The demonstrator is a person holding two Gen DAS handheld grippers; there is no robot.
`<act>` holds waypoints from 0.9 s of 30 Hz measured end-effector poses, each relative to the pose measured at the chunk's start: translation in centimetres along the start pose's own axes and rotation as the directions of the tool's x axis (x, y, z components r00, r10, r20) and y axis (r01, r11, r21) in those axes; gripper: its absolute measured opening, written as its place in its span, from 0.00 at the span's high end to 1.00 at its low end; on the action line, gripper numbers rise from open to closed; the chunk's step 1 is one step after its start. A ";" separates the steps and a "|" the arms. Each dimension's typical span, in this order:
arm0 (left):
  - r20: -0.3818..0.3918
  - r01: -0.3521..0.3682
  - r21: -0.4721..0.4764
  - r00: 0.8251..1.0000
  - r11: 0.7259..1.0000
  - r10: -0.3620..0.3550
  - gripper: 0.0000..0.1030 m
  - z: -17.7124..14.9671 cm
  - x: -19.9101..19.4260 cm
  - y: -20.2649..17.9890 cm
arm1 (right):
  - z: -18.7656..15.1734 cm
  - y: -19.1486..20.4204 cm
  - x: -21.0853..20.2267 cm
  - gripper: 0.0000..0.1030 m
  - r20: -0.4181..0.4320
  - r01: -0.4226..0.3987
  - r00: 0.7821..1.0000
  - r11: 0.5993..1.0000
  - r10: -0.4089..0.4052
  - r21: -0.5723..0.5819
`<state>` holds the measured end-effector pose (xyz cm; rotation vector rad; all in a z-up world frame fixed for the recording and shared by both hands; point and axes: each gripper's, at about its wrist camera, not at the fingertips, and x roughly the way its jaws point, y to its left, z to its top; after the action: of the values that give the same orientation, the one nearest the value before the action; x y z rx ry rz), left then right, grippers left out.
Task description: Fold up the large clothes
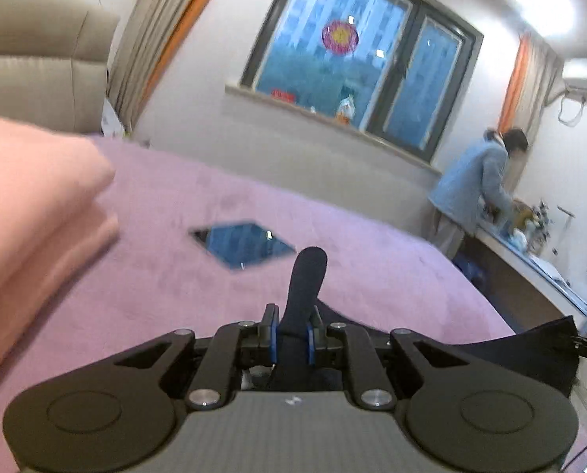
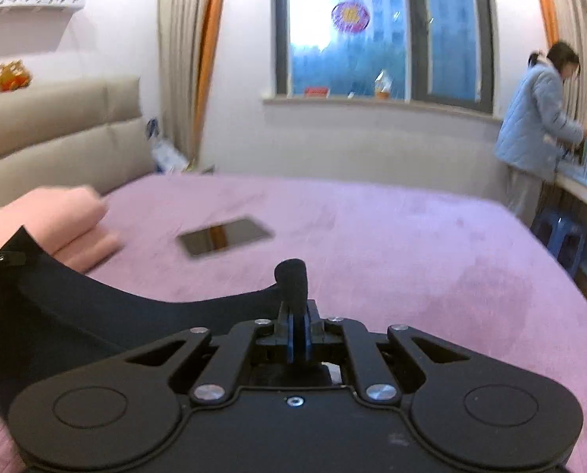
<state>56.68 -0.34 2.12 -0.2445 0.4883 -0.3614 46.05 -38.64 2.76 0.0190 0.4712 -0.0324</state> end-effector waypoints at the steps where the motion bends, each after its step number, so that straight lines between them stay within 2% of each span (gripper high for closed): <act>1: -0.020 -0.008 -0.005 1.000 1.000 0.008 0.84 0.1 2.3 0.6 | -0.3 -0.2 2.7 0.93 -0.027 0.023 0.999 1.000 -0.023 0.000; 3: -0.085 -0.074 -0.018 0.994 0.997 0.072 0.84 -1.1 6.9 1.9 | -2.1 -0.7 8.2 0.93 -0.117 0.022 0.993 1.000 -0.020 0.020; 4: -0.137 -0.105 -0.031 0.985 0.994 0.100 0.84 -2.4 9.4 2.7 | -3.2 -0.8 10.6 0.93 -0.166 0.042 0.985 0.999 -0.037 0.025; 6: -0.229 -0.183 -0.007 0.957 0.983 0.177 0.84 -5.4 13.4 3.5 | -6.1 -0.6 15.1 0.92 -0.282 0.057 0.958 0.998 -0.045 0.033; 7: -0.252 -0.213 0.032 0.944 0.977 0.214 0.82 -6.7 14.7 3.7 | -7.7 -0.6 16.8 0.88 -0.329 0.085 0.942 0.996 -0.072 0.025; 8: -0.268 -0.234 0.075 0.932 0.969 0.245 0.79 -7.7 15.8 3.7 | -8.9 -0.5 18.0 0.80 -0.372 0.116 0.923 0.993 -0.102 0.014; 9: -0.278 -0.249 0.134 0.920 0.959 0.278 0.67 -8.7 16.7 3.6 | -10.2 -0.7 18.9 0.64 -0.413 0.129 0.904 0.992 -0.111 0.016; 10: -0.268 -0.259 0.194 0.914 0.946 0.305 0.57 -9.4 17.2 3.4 | -10.6 -0.7 18.7 0.63 -0.387 0.131 0.915 0.991 -0.109 0.032; 11: -0.245 -0.272 0.242 0.911 0.931 0.330 0.52 -10.0 17.2 3.2 | -10.8 -0.7 18.3 0.62 -0.367 0.126 0.925 0.991 -0.102 0.042; 12: -0.232 -0.287 0.263 0.908 0.921 0.349 0.49 -10.0 17.0 3.0 | -10.7 -0.7 18.2 0.62 -0.369 0.124 0.924 0.992 -0.102 0.036; 14: -0.218 -0.304 0.296 0.901 0.905 0.374 0.52 -9.3 16.1 2.3 | -9.8 -0.6 17.1 0.62 -0.353 0.149 0.927 0.988 -0.128 0.035; 15: -0.183 -0.329 0.318 0.899 0.889 0.398 0.53 -8.7 15.2 2.1 | -9.2 -0.7 16.1 0.62 -0.332 0.159 0.933 0.987 -0.141 0.030; 17: -0.077 -0.401 0.400 0.881 0.824 0.467 0.55 -7.8 12.7 0.8 | -7.1 0.3 13.2 0.61 -0.271 0.177 0.947 0.984 -0.173 -0.010; 18: -0.015 -0.433 0.450 0.871 0.781 0.491 0.53 -7.4 11.5 -0.4 | -6.2 1.3 11.7 0.51 -0.237 0.166 0.957 0.986 -0.166 -0.020; 19: 0.014 -0.428 0.477 0.877 0.767 0.481 0.52 -7.1 10.5 -1.6 | -5.5 2.5 10.4 0.44 -0.208 0.116 0.971 0.993 -0.115 -0.005; 20: 0.001 -0.388 0.474 0.898 0.791 0.440 0.52 -6.8 9.7 -2.5 | -5.1 3.7 9.9 0.44 -0.199 0.073 0.978 0.997 -0.070 0.009; 21: -0.042 -0.320 0.442 0.926 0.838 0.375 0.53 -6.7 9.2 -3.3 | -5.2 5.6 9.5 0.48 -0.211 0.014 0.977 1.000 -0.010 0.017; 22: -0.099 -0.227 0.398 0.952 0.889 0.288 0.52 -6.8 9.2 -4.0 | -5.6 7.4 9.9 0.66 -0.236 -0.045 0.971 0.999 0.046 0.009; 23: -0.142 -0.150 0.373 0.966 0.915 0.216 0.52 -7.3 9.7 -4.9 | -6.2 8.9 10.1 0.81 -0.253 -0.083 0.964 0.997 0.078 -0.008; 24: -0.169 -0.101 0.370 0.970 0.923 0.173 0.53 -8.0 10.6 -5.7 | -7.0 10.4 10.7 1.00 -0.268 -0.102 0.959 0.994 0.087 -0.040; 27: -0.218 -0.096 0.387 0.957 0.917 0.193 0.54 -10.7 14.9 -5.4 | -10.2 11.6 13.5 1.00 -0.344 -0.064 0.939 0.994 0.031 -0.086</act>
<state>62.07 -12.61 -11.50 0.2124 0.6729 -0.3334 53.86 -27.18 -12.31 -0.0592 0.8207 0.0418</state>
